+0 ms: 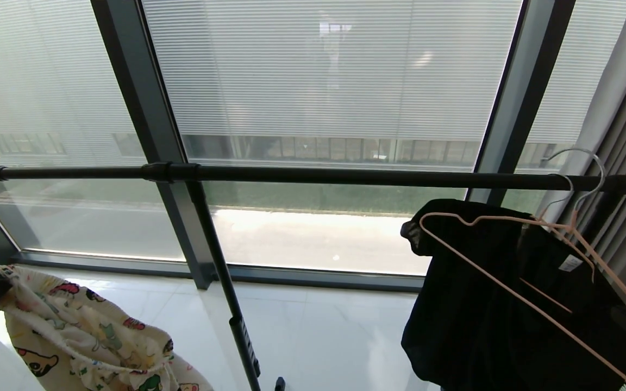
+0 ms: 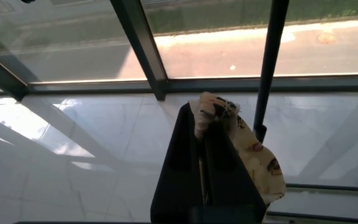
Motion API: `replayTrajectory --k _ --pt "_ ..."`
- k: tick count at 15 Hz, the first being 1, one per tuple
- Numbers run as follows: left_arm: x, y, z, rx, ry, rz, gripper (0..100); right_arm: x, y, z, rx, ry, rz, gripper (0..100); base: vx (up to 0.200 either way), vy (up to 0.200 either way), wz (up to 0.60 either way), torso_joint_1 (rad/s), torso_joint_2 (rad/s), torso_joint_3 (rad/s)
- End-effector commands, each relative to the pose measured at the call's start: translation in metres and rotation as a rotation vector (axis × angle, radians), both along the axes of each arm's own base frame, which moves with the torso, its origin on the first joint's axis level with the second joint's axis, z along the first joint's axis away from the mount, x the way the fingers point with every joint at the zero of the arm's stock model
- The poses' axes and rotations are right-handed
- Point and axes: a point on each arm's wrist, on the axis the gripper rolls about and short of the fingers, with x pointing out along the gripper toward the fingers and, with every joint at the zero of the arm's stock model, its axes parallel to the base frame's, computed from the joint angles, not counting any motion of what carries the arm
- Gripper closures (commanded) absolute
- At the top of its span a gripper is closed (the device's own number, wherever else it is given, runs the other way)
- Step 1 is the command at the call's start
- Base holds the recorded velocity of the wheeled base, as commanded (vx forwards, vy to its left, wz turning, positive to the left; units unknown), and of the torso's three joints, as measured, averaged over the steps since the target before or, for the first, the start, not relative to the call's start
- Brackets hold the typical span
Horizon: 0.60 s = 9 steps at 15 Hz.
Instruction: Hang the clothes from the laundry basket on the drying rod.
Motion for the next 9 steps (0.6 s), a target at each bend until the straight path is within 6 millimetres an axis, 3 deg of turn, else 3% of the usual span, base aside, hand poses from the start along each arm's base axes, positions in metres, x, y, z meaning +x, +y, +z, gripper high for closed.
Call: replayTrajectory --k 1,5,9 --pt "-0.0001 0.0 0.0001 0.0 -0.001 0.0 100 -0.0056 -0.003 0.0026 0.017 -0.033 0.001 100 -0.2 0.0 0.0 -0.007 -0.01 0.002" --pt "-0.0001 0.0 0.0001 0.001 -0.001 0.0 100 -0.0077 -0.0036 0.0031 0.023 -0.04 0.016 100 -0.2 0.0 0.0 -0.005 0.0 0.001" --pt "0.0003 -0.0011 0.0008 0.003 -0.002 -0.014 100 -0.0084 -0.0009 0.0034 0.03 -0.01 0.139 100 -0.2 0.0 0.0 0.0 0.0 0.0"
